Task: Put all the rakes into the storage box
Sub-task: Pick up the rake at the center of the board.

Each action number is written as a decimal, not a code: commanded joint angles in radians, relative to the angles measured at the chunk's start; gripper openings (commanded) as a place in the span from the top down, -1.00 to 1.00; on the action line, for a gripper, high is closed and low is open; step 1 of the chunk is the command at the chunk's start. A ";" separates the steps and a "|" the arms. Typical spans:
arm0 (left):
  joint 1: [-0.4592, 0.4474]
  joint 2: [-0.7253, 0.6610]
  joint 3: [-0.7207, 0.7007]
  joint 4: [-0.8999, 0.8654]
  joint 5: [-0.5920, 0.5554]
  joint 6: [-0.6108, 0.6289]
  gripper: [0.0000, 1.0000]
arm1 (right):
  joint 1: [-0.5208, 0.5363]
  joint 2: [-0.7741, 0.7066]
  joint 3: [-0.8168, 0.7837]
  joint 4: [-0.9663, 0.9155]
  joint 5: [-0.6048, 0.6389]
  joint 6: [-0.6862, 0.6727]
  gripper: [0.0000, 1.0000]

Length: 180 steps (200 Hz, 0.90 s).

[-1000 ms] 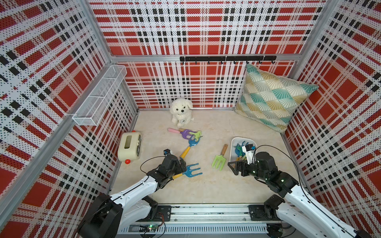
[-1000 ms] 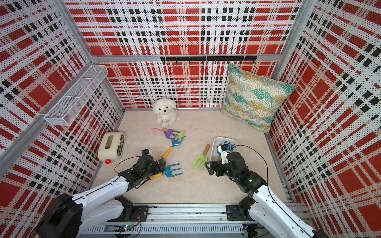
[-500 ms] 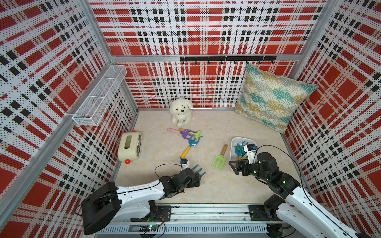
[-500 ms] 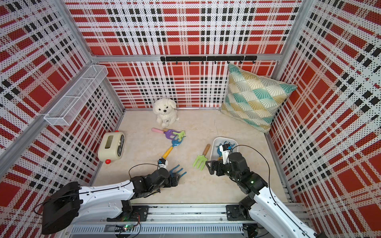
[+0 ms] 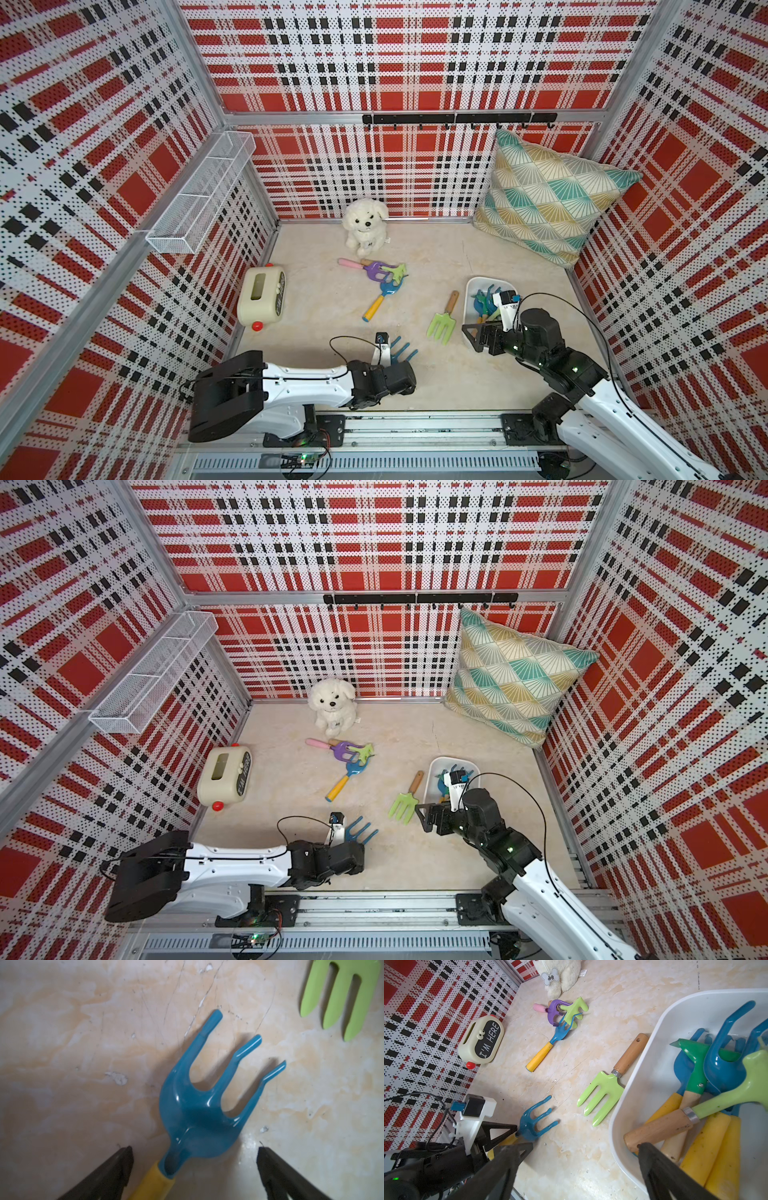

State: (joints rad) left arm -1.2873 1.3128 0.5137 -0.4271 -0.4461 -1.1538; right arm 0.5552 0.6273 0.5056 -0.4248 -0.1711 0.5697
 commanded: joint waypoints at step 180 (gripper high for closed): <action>0.141 -0.012 0.031 0.047 0.130 0.231 1.00 | 0.006 0.028 0.089 -0.065 0.230 0.055 -1.00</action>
State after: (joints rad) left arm -1.1622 1.2755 0.5026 -0.4740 -0.3622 -1.0096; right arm 0.5556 0.6464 0.5598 -0.4538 -0.0624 0.5945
